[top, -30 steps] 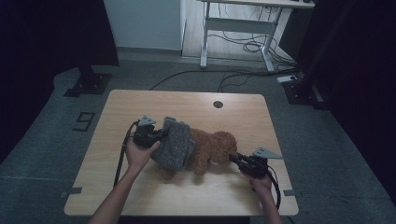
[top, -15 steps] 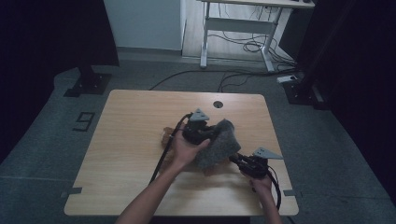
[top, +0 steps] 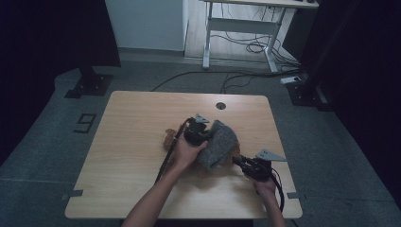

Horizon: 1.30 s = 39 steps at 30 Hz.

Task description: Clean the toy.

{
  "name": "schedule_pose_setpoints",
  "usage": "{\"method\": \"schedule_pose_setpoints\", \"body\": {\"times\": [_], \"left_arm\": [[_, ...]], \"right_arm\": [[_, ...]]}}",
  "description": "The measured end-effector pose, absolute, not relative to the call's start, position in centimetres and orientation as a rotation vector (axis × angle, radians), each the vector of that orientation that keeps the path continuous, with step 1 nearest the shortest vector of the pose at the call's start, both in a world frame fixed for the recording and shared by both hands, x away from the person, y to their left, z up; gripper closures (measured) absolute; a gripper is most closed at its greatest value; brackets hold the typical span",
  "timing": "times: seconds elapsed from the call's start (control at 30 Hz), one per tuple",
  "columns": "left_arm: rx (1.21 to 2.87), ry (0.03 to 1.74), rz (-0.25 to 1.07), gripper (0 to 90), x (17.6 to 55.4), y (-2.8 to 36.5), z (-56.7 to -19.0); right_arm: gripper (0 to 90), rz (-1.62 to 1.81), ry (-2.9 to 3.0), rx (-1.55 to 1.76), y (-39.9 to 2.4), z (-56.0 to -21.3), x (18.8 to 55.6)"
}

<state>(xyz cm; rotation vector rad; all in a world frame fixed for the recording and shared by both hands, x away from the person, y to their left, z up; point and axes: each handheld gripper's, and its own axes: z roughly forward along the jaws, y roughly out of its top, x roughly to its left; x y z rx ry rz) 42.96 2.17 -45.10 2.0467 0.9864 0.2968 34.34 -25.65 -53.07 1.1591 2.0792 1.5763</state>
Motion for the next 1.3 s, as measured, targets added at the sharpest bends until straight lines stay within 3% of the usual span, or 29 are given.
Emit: {"method": "schedule_pose_setpoints", "body": {"times": [0.23,0.53,0.67,0.8,1.07,1.3], "left_arm": [[2.032,1.045,0.416,83.6,41.9,8.4,-44.9],[2.014,1.188,0.425,83.6,41.4,14.0,-47.8],[1.999,1.232,0.305,83.6,41.5,15.4,-50.8],[1.968,1.219,0.27,83.4,41.4,15.4,-51.0],[1.762,1.061,0.182,83.3,41.9,14.7,-44.5],[1.871,1.012,0.23,82.4,44.9,9.1,-42.0]], "right_arm": [[72.8,1.583,2.076,1.165,-25.6,-53.1,34.4],[72.9,1.583,2.071,1.171,-25.5,-53.1,34.3],[72.9,1.588,2.072,1.178,-25.5,-53.2,34.4],[73.0,1.577,2.073,1.182,-25.4,-53.2,34.5],[73.7,1.546,2.034,1.218,-24.6,-53.5,35.2],[73.4,1.518,2.04,1.196,-24.5,-53.3,35.2]]}}
